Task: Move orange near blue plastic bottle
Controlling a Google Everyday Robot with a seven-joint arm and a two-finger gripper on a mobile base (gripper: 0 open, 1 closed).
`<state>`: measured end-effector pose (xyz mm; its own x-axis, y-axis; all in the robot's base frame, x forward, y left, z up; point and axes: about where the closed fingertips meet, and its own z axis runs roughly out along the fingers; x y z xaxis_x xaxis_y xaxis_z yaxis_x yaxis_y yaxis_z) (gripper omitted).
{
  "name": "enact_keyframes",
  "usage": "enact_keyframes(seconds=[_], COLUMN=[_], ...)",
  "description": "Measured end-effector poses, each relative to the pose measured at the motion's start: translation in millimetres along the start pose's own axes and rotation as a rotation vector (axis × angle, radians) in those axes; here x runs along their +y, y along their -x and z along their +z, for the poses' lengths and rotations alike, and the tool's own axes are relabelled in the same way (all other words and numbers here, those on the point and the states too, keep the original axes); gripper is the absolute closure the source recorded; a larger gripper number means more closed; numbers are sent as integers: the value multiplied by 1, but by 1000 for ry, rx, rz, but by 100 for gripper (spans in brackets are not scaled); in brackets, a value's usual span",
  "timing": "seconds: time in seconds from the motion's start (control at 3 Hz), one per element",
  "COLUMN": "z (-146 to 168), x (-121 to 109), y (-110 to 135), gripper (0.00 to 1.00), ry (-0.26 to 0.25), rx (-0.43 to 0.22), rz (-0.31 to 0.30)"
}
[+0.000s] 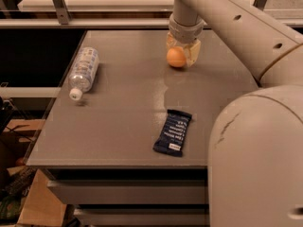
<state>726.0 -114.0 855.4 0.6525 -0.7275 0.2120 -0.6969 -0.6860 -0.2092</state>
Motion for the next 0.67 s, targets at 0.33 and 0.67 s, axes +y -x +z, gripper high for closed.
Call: enact_keyframes(seconds=[0.33,0.67], z=[3,-8], x=[-1,-4], y=[0,4], gripper=[64,87], ry=[2,-19], rx=[-3,-5], rz=[-11,-34])
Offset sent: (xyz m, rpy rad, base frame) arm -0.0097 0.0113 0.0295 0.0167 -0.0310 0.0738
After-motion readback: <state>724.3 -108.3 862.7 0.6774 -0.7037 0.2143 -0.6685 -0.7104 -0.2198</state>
